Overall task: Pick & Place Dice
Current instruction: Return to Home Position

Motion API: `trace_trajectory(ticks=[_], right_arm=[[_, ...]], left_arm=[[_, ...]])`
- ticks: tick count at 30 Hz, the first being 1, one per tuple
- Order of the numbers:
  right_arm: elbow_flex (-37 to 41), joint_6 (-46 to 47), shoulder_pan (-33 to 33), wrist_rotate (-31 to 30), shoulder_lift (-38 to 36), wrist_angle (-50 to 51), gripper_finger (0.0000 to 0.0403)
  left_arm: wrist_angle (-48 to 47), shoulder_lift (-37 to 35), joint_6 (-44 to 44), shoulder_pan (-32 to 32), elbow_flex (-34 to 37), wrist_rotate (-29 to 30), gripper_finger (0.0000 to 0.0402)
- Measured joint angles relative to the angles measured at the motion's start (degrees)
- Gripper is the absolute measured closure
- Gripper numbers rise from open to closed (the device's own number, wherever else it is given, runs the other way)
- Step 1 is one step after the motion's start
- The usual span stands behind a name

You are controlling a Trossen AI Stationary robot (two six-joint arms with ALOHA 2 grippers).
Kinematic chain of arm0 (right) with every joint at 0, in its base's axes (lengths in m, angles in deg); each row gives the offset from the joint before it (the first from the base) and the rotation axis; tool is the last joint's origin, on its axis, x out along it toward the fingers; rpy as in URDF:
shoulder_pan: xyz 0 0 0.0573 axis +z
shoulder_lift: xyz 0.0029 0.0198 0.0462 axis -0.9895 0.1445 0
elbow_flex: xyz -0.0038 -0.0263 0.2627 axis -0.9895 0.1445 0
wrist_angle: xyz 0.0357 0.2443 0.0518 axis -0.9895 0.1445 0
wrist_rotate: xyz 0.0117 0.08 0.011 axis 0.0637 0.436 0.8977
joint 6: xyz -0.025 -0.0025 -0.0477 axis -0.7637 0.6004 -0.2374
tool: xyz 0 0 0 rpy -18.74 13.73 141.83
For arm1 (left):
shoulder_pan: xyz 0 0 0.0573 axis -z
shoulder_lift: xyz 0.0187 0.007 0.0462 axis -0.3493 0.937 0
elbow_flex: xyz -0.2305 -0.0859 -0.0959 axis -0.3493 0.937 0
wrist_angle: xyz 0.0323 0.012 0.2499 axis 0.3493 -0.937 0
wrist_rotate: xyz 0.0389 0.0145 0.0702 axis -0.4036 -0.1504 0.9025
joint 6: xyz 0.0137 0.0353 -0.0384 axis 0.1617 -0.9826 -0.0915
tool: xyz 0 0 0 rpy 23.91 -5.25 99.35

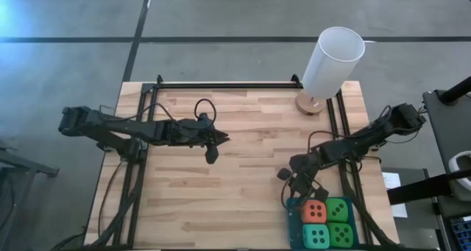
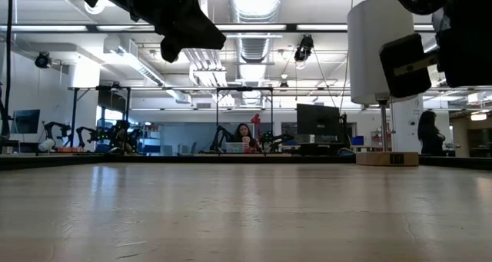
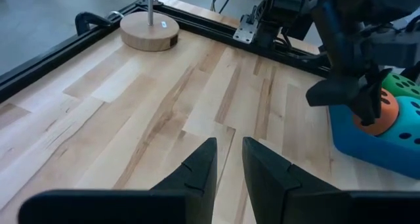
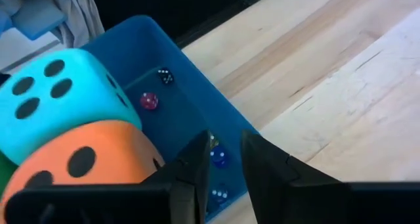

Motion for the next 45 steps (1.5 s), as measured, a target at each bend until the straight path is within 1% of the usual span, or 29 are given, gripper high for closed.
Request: trace_trajectory(ticks=[7,11,12,14,18,20,22,25,30,38,45], right_arm=[[-2.2,1.32,-0.02,-0.4,-4.04,2.63,0.0345],[-2.83,1.32,-0.04,-0.67,-6.96,2.8,0.0358],[-3.04,1.13,-0.02,-1.56,-7.82,2.72,0.0361],[-3.48,0.92,0.01,-6.51,-9.74,2.8,0.0367],[-4.27,2.78,-0.11,-19.82,-14.44,2.61,0.0377],[-4.33,3.72,-0.09,-25.06,-16.62,2.66,0.0383],[-4.34,4.21,-0.09,-27.72,-19.01,2.84,0.039],[-4.33,4.13,-0.01,-30.18,-22.26,3.21,0.0394],[-4.27,3.92,-0.04,-33.38,-27.51,4.56,0.0395],[-4.2,3.76,-0.04,-33.85,-35.57,5.01,0.0395],[-2.26,3.27,-0.09,-35.33,-42.95,4.99,0.0395]], left_arm=[[-0.09,-1.13,-0.71,0.05,0.0,0.01,0.0325],[-0.31,-2.83,-2.78,0.75,0.0,0.01,0.0341],[-0.5,-3.42,-3.26,1.05,0.0,0.0,0.0347],[-1.18,-4.76,-4.06,1.7,0.0,-0.02,0.036],[-2.24,-7.94,-7.03,3.05,0.0,-0.02,0.0383],[-2.23,-9.5,-8.7,3.77,0.32,-0.01,0.0394],[-2.09,-11.5,-9.91,4.25,1.22,-0.02,0.0397],[-1.9,-15.03,-10.88,4.46,3.31,-0.01,0.0396],[0.29,-22.84,-10.9,4.48,9.04,-0.02,0.0396],[6.07,-36.49,-10.87,4.48,19.81,0.0,0.0396],[6.49,-44.75,-11.94,4.48,24.43,-0.01,0.0396]])
